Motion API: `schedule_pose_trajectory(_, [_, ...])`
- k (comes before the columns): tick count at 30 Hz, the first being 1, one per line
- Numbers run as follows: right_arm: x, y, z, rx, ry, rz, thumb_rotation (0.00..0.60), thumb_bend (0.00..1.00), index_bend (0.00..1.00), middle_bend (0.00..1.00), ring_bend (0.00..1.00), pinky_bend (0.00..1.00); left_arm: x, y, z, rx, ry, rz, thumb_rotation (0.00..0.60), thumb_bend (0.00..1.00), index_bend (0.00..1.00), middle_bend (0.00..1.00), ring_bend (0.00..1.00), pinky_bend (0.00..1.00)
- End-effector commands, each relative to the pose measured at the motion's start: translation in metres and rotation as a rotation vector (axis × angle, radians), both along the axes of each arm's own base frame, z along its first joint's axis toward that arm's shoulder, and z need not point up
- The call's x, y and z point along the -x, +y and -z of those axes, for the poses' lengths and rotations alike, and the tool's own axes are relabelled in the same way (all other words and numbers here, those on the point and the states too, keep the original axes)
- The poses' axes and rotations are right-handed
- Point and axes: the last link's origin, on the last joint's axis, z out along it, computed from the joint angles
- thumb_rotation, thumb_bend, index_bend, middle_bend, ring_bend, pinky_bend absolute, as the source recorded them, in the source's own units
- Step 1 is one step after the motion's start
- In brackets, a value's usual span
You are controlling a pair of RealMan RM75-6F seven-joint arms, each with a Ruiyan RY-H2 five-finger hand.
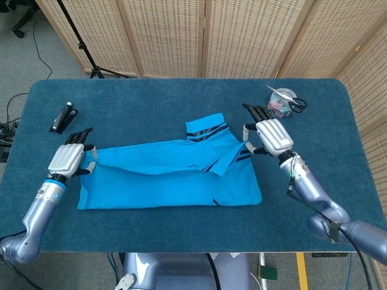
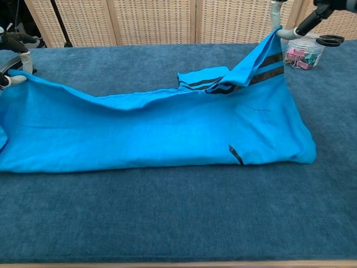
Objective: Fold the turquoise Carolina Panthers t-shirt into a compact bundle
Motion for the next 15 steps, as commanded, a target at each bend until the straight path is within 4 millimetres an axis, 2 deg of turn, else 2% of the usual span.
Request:
schedule_pose_trajectory(1, [-0.011, -0.033, 0.021, -0.006, -0.01, 0.06, 0.6, 0.52, 0.7, 0.02, 0.0, 0.0, -0.005, 0.022, 0.01, 0.001, 0.014, -0.022, 0.6, 0.49, 0.78, 0.0, 0.0, 0.0])
schedule_pose_trajectory(5, [-0.013, -0.058, 0.03, 0.002, -0.02, 0.117, 0.6, 0.52, 0.7, 0.02, 0.0, 0.0, -0.001, 0.039, 0.018, -0.014, 0.033, -0.064, 0.6, 0.5, 0.78, 0.0, 0.0, 0.0])
schedule_pose_trajectory(8, [-0.014, -0.068, 0.035, 0.002, -0.007, 0.136, 0.6, 0.52, 0.7, 0.02, 0.0, 0.0, 0.003, 0.045, 0.025, -0.021, 0.052, -0.092, 0.6, 0.49, 0.76, 0.0, 0.0, 0.0])
schedule_pose_trajectory(9, [-0.014, -0.07, 0.036, 0.002, -0.004, 0.139, 0.6, 0.52, 0.7, 0.02, 0.0, 0.0, 0.004, 0.046, 0.027, -0.014, 0.053, -0.1, 0.6, 0.46, 0.67, 0.0, 0.0, 0.0])
schedule_pose_trajectory(10, [-0.013, -0.073, 0.038, 0.001, 0.007, 0.146, 0.6, 0.52, 0.7, 0.02, 0.0, 0.0, 0.006, 0.047, 0.03, 0.003, 0.056, -0.114, 0.6, 0.43, 0.52, 0.0, 0.0, 0.0])
schedule_pose_trajectory(12, [-0.011, -0.078, 0.043, 0.001, 0.02, 0.165, 0.6, 0.52, 0.7, 0.02, 0.0, 0.0, 0.007, 0.05, 0.033, 0.017, 0.045, -0.142, 0.6, 0.3, 0.08, 0.0, 0.0, 0.0])
schedule_pose_trajectory(13, [-0.01, -0.081, 0.045, 0.001, 0.022, 0.175, 0.6, 0.52, 0.7, 0.02, 0.0, 0.0, 0.006, 0.051, 0.033, 0.008, 0.028, -0.15, 0.6, 0.28, 0.01, 0.0, 0.0, 0.0])
schedule_pose_trajectory(15, [-0.009, -0.086, 0.048, 0.004, 0.023, 0.194, 0.6, 0.52, 0.7, 0.02, 0.0, 0.0, 0.005, 0.052, 0.033, -0.015, 0.0, -0.151, 0.6, 0.25, 0.0, 0.0, 0.0, 0.0])
